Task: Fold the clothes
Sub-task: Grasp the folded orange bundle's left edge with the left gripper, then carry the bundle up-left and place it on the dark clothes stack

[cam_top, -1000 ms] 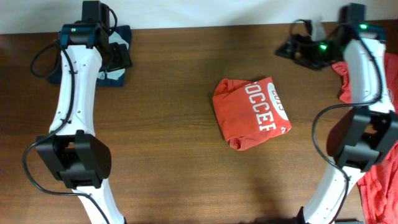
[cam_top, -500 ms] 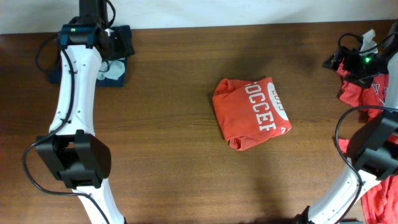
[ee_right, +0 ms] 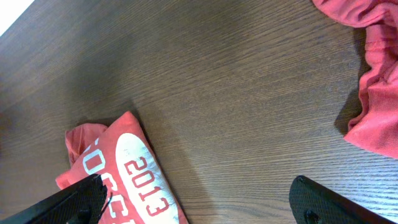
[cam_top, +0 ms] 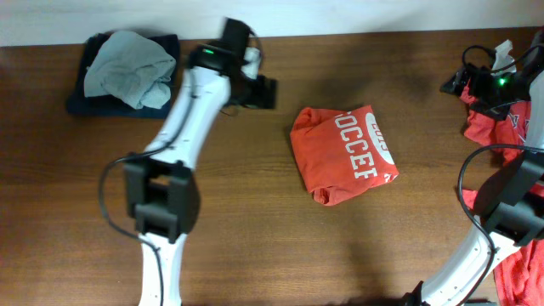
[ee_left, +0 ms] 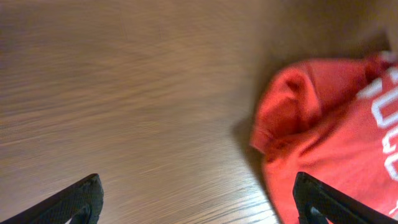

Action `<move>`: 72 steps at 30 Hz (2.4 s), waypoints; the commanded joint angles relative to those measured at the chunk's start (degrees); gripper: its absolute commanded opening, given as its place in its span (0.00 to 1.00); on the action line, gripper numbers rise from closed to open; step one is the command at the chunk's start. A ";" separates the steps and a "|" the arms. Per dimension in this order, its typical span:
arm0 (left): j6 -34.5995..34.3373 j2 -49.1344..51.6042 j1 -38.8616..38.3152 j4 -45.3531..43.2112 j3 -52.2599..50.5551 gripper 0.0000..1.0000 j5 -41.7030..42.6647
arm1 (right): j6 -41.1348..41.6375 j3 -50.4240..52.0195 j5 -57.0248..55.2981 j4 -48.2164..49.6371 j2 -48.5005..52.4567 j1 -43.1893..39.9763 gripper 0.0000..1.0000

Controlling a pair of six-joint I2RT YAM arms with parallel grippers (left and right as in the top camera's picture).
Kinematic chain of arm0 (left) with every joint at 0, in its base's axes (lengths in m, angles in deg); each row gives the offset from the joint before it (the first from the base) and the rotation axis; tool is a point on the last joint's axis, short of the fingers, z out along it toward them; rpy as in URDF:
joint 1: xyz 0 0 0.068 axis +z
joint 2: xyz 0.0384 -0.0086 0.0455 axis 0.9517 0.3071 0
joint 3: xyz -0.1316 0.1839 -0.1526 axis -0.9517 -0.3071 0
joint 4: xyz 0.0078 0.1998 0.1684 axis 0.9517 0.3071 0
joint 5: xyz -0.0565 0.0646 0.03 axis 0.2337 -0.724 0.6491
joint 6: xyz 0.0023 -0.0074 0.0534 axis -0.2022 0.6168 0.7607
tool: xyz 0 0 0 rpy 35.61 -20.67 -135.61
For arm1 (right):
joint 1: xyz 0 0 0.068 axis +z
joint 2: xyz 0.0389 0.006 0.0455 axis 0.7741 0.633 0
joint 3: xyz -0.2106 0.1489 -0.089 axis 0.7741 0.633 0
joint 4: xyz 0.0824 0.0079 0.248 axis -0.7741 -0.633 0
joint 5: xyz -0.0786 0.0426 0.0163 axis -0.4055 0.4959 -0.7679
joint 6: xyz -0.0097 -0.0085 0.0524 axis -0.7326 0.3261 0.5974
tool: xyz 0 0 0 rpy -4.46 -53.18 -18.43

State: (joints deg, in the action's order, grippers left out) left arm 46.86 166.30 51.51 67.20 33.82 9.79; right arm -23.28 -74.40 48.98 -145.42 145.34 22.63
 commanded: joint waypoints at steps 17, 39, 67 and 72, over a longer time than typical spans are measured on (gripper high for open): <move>5.79 13.51 -12.00 -5.53 0.09 0.99 1.25 | -0.13 -0.33 -0.72 -0.20 -0.68 -0.04 0.99; 5.79 17.79 -14.93 -5.07 0.17 0.01 -0.48 | -0.13 -0.33 -0.72 -0.20 -0.68 -0.04 0.99; 11.82 3.43 -2.19 -3.39 8.04 0.01 -26.29 | -0.13 -0.33 -0.72 -0.20 -0.68 -0.04 0.99; 11.80 2.05 2.23 -3.89 8.20 0.01 -26.29 | -0.13 -0.33 -0.72 -0.20 -0.68 -0.04 0.99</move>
State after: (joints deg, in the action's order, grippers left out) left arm 57.57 172.20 51.12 63.83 40.25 -14.80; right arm -23.28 -74.42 48.98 -145.42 145.34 22.63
